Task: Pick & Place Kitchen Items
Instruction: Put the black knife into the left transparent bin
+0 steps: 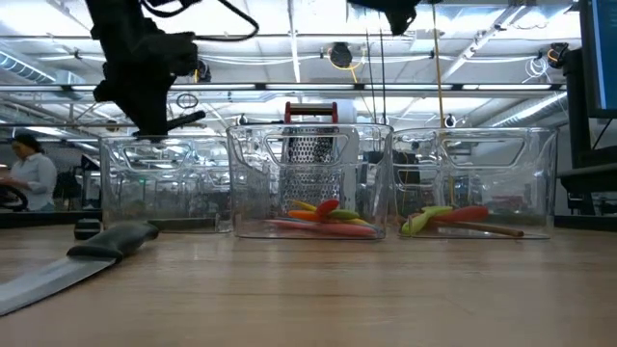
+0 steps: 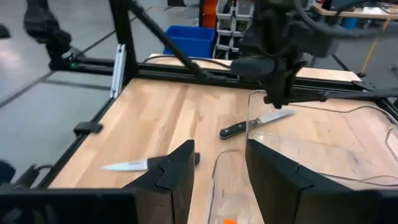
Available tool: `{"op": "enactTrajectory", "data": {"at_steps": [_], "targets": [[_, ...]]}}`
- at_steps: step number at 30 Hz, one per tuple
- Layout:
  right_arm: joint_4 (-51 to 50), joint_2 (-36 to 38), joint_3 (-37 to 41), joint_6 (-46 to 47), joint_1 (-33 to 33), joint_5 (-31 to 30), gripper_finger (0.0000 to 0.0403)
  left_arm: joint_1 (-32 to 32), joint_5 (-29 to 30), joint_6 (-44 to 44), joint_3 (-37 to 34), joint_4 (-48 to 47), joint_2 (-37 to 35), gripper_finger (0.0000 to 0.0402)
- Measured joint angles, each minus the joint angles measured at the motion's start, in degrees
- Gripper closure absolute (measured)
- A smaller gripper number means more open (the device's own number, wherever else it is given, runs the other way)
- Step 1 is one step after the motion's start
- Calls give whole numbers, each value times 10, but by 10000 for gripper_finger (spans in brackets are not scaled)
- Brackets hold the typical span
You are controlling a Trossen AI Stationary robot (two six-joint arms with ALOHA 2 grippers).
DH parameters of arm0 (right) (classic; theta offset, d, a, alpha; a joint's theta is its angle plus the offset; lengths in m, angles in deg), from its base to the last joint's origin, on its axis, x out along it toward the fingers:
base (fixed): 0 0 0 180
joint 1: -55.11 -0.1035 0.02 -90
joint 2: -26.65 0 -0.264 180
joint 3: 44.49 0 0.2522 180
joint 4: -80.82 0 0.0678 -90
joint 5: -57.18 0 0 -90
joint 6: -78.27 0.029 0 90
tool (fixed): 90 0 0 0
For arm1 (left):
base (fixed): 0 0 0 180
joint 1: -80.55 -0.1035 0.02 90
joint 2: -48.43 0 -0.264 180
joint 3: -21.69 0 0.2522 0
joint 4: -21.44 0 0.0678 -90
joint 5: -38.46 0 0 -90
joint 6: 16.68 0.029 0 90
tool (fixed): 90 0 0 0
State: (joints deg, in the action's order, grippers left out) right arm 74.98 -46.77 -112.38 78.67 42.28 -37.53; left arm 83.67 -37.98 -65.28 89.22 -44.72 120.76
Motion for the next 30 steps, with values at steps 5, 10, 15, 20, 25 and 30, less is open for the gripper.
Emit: {"op": "enactTrajectory", "data": {"at_steps": [5, 10, 15, 20, 25, 30], "targets": [[-39, 32, 2, -16, -16, -18, 268, -22, -61, 2, 12, -24, 33, 353], [-39, 78, 47, -26, -31, -77, 268, -50, -93, 4, 12, -42, 35, 353], [-15, 148, 113, -7, -36, -75, 268, -76, -134, 28, 12, -49, 35, 353], [18, 216, 177, 6, -36, -75, 268, -91, -146, 50, 12, -35, 35, 353], [58, 271, 228, 9, -36, -75, 268, -95, -146, 64, 12, -34, 35, 353], [83, 303, 262, 19, -36, -75, 268, -95, -146, 74, 12, -24, 60, 353]]}}
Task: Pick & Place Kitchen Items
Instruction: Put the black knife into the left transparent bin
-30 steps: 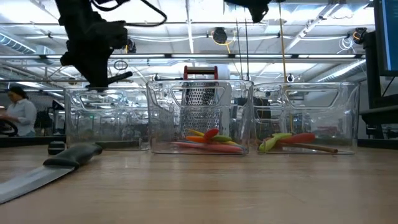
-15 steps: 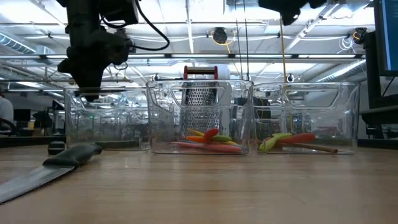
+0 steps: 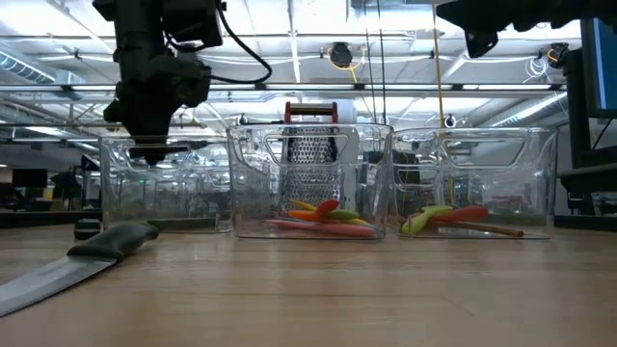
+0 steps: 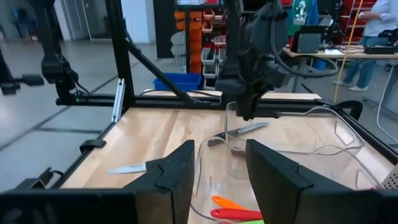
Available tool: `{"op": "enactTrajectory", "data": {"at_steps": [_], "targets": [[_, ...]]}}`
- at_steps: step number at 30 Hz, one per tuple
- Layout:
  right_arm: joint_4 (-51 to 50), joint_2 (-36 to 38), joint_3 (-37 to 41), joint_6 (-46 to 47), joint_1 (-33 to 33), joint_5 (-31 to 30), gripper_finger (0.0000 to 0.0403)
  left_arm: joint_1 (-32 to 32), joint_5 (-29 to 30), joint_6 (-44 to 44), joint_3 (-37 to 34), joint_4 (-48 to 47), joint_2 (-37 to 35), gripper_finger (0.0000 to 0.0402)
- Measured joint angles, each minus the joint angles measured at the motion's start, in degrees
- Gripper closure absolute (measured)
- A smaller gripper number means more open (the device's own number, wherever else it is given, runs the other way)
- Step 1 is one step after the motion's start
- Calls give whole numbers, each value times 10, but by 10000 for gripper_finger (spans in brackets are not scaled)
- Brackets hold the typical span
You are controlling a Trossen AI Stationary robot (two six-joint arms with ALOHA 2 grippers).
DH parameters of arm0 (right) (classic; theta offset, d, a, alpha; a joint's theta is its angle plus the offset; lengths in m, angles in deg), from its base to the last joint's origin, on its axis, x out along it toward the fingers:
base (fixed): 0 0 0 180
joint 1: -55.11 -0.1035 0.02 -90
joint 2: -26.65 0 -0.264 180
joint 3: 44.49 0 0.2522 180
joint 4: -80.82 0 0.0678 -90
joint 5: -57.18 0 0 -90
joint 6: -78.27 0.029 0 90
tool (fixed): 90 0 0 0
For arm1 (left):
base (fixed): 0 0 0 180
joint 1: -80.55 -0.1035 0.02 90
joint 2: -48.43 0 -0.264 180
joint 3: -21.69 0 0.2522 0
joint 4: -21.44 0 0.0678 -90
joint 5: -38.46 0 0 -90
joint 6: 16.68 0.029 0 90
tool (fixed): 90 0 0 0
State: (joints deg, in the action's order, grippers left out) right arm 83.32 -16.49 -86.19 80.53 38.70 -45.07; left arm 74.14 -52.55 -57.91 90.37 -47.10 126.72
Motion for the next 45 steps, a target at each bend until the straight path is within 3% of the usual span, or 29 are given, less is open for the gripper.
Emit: {"op": "enactTrajectory", "data": {"at_steps": [23, 35, 40, 45], "targets": [[4, 7, 8, 16, 0, 1, 268, -8, -21, 32, 1, 30, 145, 352], [6, 7, 8, 16, 0, 1, 268, -7, -23, 35, 1, 45, 145, 241], [6, 7, 8, 16, 0, 1, 268, -8, -45, 41, -1, 28, 115, 221], [7, 7, 8, 16, 0, 1, 268, -7, -33, 25, -1, 11, 41, 219]]}}
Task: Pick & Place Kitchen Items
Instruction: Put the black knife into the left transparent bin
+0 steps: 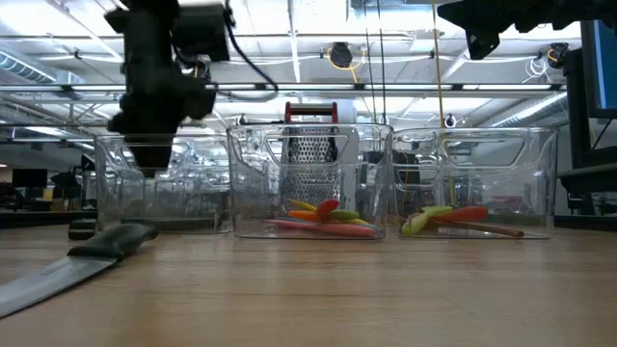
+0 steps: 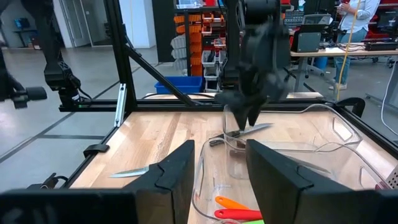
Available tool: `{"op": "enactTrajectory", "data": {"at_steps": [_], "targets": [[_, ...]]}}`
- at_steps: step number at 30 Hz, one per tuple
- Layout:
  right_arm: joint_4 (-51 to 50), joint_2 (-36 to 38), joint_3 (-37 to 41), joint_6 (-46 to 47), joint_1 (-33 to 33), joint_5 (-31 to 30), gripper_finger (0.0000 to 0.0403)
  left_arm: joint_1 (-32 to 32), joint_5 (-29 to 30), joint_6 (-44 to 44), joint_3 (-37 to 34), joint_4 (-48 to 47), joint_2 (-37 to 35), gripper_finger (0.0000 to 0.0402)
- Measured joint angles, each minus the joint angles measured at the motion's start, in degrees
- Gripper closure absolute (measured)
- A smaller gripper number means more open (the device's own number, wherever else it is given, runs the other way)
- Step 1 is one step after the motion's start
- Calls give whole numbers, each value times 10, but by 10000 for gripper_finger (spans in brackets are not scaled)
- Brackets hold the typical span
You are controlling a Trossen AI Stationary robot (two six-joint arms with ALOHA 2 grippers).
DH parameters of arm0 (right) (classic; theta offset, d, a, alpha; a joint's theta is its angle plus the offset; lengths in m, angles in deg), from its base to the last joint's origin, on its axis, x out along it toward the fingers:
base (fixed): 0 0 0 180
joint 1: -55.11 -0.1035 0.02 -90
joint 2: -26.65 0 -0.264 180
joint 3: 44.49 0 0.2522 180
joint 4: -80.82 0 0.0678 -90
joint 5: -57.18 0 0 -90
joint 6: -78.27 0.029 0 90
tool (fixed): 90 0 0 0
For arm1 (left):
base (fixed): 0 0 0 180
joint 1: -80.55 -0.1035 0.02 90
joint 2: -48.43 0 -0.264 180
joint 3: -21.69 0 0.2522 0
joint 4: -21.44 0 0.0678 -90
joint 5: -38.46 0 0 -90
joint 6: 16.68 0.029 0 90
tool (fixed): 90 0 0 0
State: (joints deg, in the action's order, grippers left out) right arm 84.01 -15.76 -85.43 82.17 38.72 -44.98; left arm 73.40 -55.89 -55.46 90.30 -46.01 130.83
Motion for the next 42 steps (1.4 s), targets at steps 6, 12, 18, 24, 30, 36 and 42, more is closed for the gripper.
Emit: {"op": "enactTrajectory", "data": {"at_steps": [6, 12, 18, 24, 30, 36, 42], "targets": [[4, 0, 0, 0, 0, 0, 268, 9, 18, -45, 0, 3, -119, 218], [3, 0, 0, 10, 0, 0, 268, 49, 29, -192, 0, 2, -231, 218], [3, 0, 0, 10, 0, 2, 268, 139, 32, -324, 1, -1, -282, 218], [-9, 0, 0, 8, 0, 2, 268, 254, 92, -416, 1, -1, -268, 218], [-16, 0, 0, 10, 0, 2, 268, 347, 164, -530, 1, -19, -214, 218], [-16, 0, 0, 6, 0, 3, 268, 409, 150, -690, 1, -87, -134, 218], [-16, 0, 0, -7, 0, 3, 268, 441, 152, -794, 1, -88, -72, 218]]}}
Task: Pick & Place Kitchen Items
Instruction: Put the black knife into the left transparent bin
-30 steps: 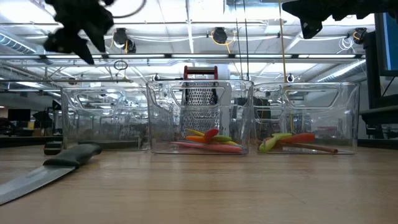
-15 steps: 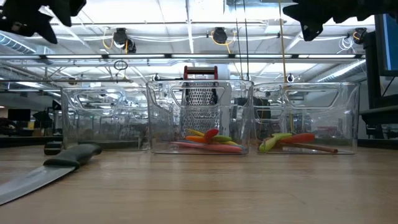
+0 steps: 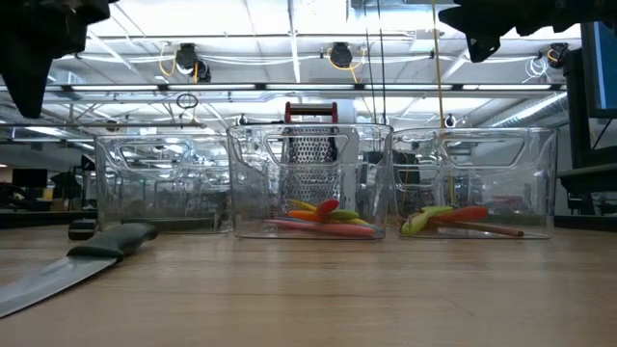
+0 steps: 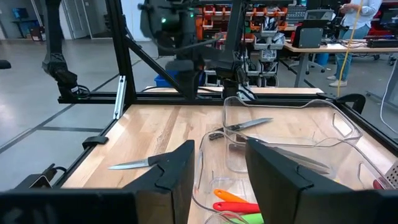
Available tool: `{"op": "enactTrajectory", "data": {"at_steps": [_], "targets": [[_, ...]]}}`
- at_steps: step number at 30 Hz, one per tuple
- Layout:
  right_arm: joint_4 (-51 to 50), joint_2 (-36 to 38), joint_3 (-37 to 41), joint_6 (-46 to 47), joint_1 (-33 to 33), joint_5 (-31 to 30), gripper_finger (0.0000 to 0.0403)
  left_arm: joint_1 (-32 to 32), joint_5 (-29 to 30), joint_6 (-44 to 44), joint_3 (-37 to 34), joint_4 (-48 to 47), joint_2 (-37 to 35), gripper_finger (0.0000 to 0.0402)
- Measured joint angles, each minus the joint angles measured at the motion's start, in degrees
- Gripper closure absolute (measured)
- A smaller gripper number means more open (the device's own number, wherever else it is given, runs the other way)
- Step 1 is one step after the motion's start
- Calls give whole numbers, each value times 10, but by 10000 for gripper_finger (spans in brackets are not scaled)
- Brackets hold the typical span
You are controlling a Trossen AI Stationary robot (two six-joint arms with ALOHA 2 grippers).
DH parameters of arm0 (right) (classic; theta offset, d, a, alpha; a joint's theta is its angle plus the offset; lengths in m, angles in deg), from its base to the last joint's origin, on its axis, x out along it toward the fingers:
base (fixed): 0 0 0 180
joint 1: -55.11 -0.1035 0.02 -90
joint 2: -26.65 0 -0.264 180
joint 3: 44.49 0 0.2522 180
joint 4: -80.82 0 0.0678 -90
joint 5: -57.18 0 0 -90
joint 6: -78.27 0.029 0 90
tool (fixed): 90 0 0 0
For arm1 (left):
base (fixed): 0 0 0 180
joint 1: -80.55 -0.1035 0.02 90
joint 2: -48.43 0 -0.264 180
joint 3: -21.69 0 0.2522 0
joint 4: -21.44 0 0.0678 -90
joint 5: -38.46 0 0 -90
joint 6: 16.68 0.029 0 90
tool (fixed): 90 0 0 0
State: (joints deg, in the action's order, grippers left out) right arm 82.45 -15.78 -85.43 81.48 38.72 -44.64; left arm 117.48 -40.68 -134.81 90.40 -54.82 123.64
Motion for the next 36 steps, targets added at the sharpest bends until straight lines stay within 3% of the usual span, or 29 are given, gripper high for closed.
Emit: {"op": "enactTrajectory", "data": {"at_steps": [10, 23, 36], "targets": [[-7, 0, 0, -5, 0, 1, 268, 1, 76, -78, 0, 1, 76, 218], [-6, 0, 0, -9, 0, 1, 268, -8, 102, -146, 0, 19, 155, 218], [-6, 0, 0, -9, 0, 1, 268, -44, 100, -139, 0, 26, 193, 218]]}}
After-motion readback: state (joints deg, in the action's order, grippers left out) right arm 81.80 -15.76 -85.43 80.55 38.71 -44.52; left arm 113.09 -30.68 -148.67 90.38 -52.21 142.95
